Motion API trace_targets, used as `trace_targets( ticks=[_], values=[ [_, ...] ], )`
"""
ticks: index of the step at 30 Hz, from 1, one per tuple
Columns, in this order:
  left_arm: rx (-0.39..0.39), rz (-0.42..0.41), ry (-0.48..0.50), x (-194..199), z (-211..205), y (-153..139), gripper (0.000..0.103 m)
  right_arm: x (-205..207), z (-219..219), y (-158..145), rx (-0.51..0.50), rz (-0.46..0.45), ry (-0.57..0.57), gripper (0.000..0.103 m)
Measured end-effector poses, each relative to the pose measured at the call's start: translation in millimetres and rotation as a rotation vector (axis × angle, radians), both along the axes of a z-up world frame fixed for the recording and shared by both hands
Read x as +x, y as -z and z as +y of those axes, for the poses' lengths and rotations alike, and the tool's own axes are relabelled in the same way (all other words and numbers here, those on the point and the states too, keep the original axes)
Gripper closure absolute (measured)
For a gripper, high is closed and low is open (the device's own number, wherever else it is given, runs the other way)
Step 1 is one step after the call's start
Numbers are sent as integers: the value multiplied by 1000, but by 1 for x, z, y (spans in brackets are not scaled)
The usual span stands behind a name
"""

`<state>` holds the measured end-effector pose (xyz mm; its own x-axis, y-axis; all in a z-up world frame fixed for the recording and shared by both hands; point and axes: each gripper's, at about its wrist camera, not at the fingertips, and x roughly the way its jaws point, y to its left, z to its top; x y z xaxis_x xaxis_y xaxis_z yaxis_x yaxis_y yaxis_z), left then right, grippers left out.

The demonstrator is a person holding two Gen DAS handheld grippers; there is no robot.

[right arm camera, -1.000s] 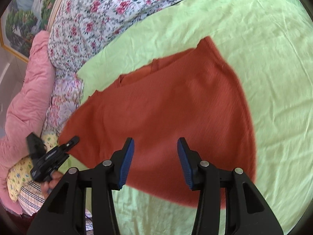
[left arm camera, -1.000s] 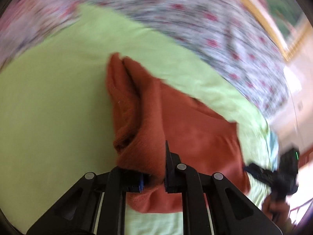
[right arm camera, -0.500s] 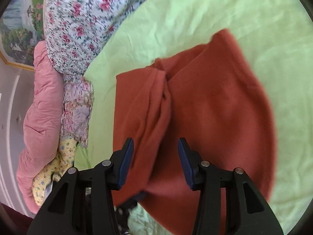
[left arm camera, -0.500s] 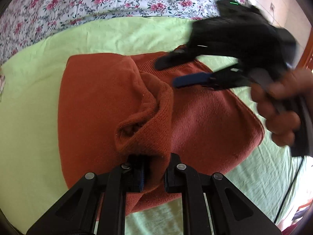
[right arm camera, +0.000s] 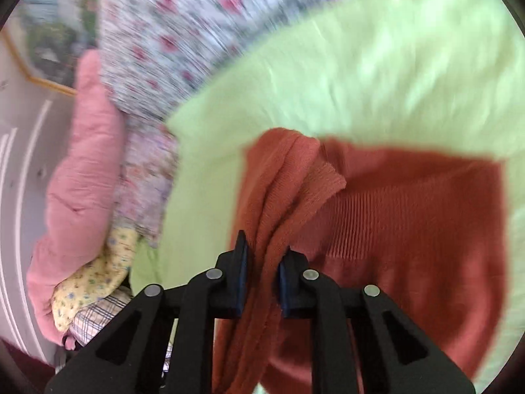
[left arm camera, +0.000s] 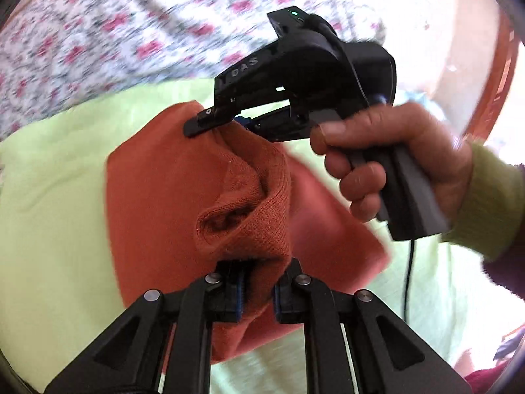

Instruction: Fold small clothes

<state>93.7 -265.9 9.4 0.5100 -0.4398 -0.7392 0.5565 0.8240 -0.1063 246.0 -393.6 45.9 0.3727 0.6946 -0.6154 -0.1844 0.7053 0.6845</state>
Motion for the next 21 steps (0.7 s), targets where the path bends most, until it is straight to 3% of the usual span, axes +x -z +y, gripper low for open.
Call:
trace_targets(
  ticks=[3,9,17,21],
  values=[
    [-8,15,61,-3,-29,9,91,-11,-32,-14,-32,-37,13,86],
    [68,44,118,-7,-73,51,91,-21,-79,29,-138,47,90,86],
    [61,56,117,-9,-81,55,91,-27,-98,39,-59,24,131,87],
    [60,103,128,-6,-91,63,80,-24,-106,54,-94,79,151,84]
  ],
)
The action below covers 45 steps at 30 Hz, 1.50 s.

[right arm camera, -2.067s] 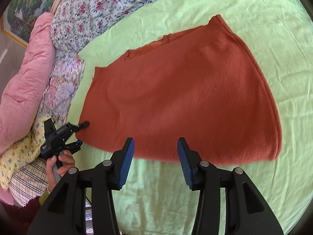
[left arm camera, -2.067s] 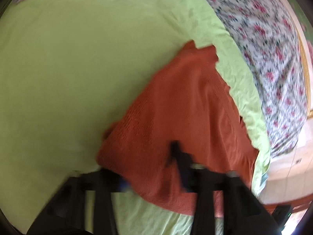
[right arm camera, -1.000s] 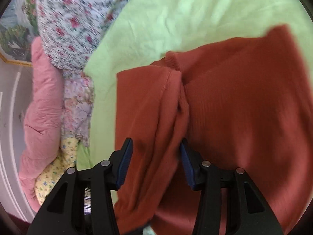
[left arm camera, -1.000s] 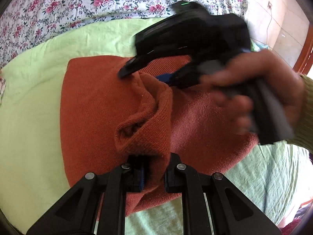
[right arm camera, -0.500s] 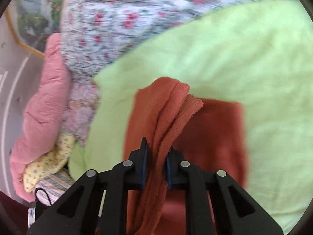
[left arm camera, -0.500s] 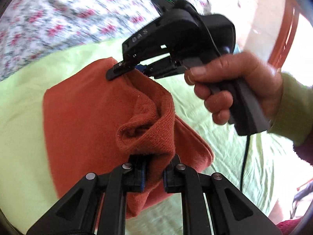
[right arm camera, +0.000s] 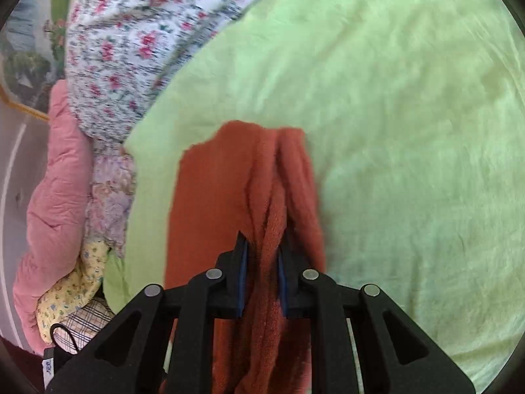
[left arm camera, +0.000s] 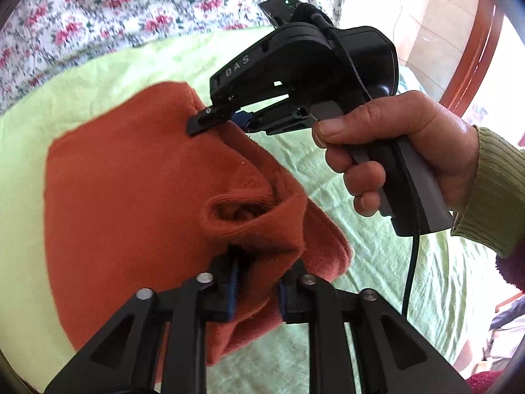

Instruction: Fold small clothes

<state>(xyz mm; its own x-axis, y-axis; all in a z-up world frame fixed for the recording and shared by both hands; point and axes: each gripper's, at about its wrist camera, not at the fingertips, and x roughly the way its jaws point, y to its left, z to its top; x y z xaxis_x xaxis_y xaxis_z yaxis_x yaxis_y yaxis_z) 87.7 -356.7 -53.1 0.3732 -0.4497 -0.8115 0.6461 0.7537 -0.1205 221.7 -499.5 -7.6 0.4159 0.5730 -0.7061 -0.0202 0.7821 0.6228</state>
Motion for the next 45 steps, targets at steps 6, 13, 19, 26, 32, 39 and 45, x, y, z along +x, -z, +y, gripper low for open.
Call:
trace_targets(
  ticks=[6,13,19,26,32,39,45],
  values=[
    [-48,11,93,-20,-1,-13,50,-14,-10,-18,-63,-29,47,72],
    [-54,42,86,-28,35,-22,46,-46,-18,-46,-12,-81,125,72],
    [-55,64,-73,2,93,-29,42,-62,8,-44,-22,-68,75,63],
    [-91,148,-355,64,164,-15,38,-59,16,-26,-73,-26,93,59],
    [-133,232,-467,105,192,9,36,-54,16,-19,-81,-11,100,58],
    [-128,238,-460,117,176,11,35,-64,18,-47,-33,-98,69,93],
    [-123,298,-451,121,167,27,33,-69,2,-30,-128,-44,85,94]
  ],
)
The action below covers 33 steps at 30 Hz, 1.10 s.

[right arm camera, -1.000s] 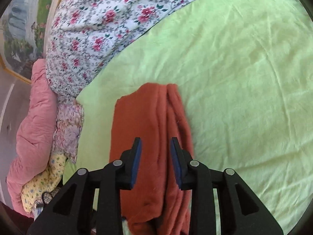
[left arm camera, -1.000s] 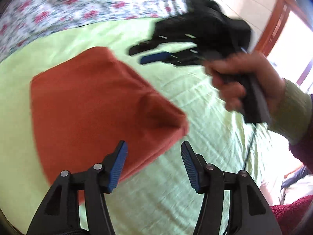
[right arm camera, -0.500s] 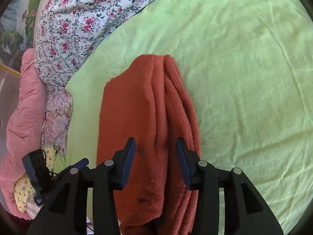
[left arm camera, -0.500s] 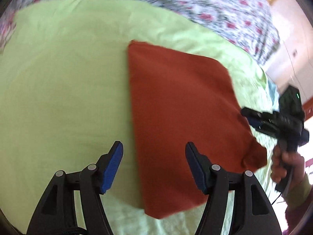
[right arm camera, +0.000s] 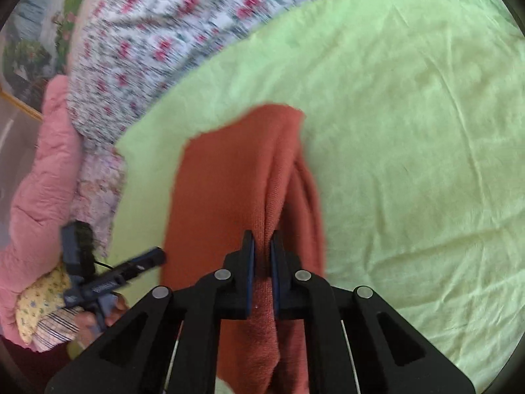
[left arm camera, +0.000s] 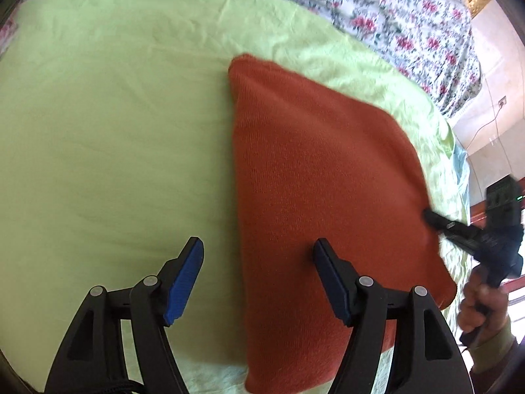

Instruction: Fold small clothes

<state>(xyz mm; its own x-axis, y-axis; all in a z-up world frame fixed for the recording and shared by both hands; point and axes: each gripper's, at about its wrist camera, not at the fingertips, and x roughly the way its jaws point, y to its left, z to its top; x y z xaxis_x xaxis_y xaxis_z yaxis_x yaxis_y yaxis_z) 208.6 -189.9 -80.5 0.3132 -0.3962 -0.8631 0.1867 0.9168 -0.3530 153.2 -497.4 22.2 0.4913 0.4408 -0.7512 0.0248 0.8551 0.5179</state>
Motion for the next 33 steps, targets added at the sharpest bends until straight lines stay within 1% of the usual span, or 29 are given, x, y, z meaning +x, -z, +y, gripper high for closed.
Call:
trace_targets(
  ticks=[2,4,7,9,12,13,14,15,16,21,23,24,25,26,27,28,30,31,33],
  values=[
    [-2,23,5,4,-3,7,33,4,-2,22,-12,35,3,94],
    [-16,36,0,11,-5,12,32,6,-5,31,4,30,13,93],
    [-34,42,-14,25,-6,15,31,4,-7,31,6,16,15,93],
    [-46,49,-16,33,-8,17,31,0,-10,25,-4,18,17,93],
    [-58,58,-16,44,-11,18,31,-3,-3,15,-50,15,18,84],
    [-58,57,-16,46,-11,18,31,-3,-3,11,-70,6,26,71],
    [-60,58,-15,49,-12,18,31,-1,-1,7,-79,-4,34,53],
    [-63,60,-15,52,-13,19,30,2,-1,6,-64,-15,38,46],
    [-69,65,-13,56,-14,20,29,5,-1,8,-46,-17,42,42],
    [-118,81,-19,90,-20,23,29,19,0,28,17,35,34,42],
    [-154,71,-35,108,-20,23,35,20,1,34,44,48,26,43],
    [-155,63,-44,114,-20,23,49,20,2,35,53,46,24,45],
    [-151,50,-52,123,-20,21,72,20,2,36,67,48,19,55],
    [-155,44,-54,129,-20,18,81,20,1,39,92,54,10,70],
    [-161,30,-58,133,-19,14,89,20,0,39,110,54,9,73],
    [-165,-19,-54,135,-18,3,92,18,-2,35,117,38,11,82],
    [-141,-80,-44,135,-20,-8,94,14,-4,28,125,5,10,84],
    [-119,-84,-39,137,-22,-8,94,14,-4,28,111,7,13,84],
    [-57,-51,-61,145,-22,2,92,17,-4,38,108,37,21,81]
  ],
)
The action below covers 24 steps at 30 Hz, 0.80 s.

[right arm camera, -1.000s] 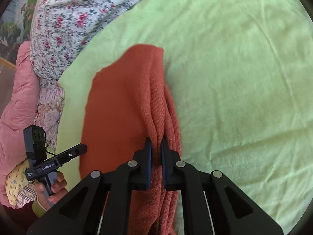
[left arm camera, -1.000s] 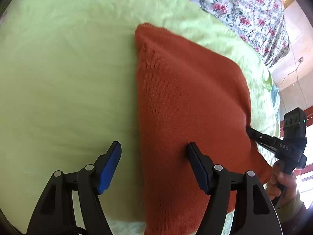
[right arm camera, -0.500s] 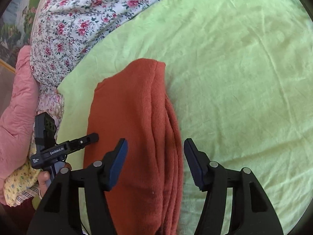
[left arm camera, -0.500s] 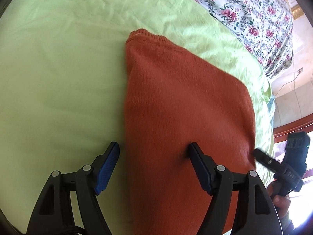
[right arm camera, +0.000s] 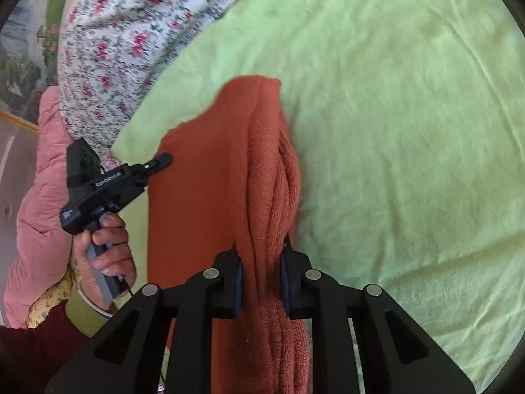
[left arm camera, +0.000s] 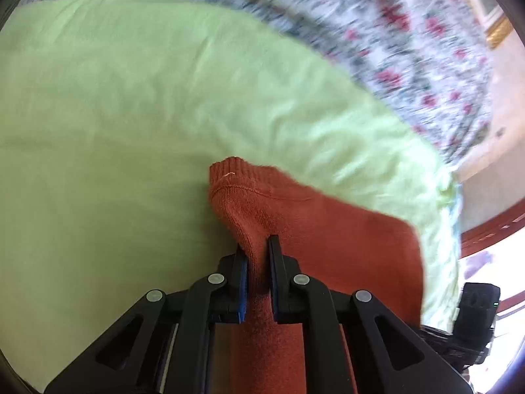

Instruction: Fold small clothes

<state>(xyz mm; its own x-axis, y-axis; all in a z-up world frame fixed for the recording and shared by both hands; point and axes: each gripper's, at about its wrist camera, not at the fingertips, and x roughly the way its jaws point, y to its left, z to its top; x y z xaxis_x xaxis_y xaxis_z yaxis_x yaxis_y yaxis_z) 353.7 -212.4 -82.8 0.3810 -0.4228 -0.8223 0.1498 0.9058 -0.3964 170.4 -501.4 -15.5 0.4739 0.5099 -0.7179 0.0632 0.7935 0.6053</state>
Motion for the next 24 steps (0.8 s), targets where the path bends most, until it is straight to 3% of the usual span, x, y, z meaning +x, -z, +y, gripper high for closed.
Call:
trace_targets(
  ticks=[2,6,7,9,13,15,16,18,19,21,24],
  values=[
    [17,11,-35,0,9,3,80,2,-3,3,20,28,17,66],
    [-74,32,-88,-20,37,-5,49,-4,-3,-11,-39,30,28,53],
    [-88,51,-84,-29,41,-5,37,-7,-3,-12,-40,33,23,48],
    [-134,86,-45,-52,44,-2,35,-11,-4,-10,-12,48,12,46],
    [-146,175,48,-88,24,16,23,-16,-2,3,2,77,-6,45],
    [-128,209,85,-101,10,32,24,-15,-3,9,46,68,10,45],
    [-109,181,91,-106,3,34,25,-13,-3,12,74,72,14,46],
    [-110,142,128,-109,-9,32,54,-7,-1,18,136,83,12,68],
    [-106,139,133,-107,-13,30,66,-6,1,22,163,96,11,72],
    [-113,117,140,-106,-14,24,81,-6,7,16,140,84,16,75],
    [-131,55,143,-112,-1,2,83,-11,16,-2,126,45,15,78]
  ],
)
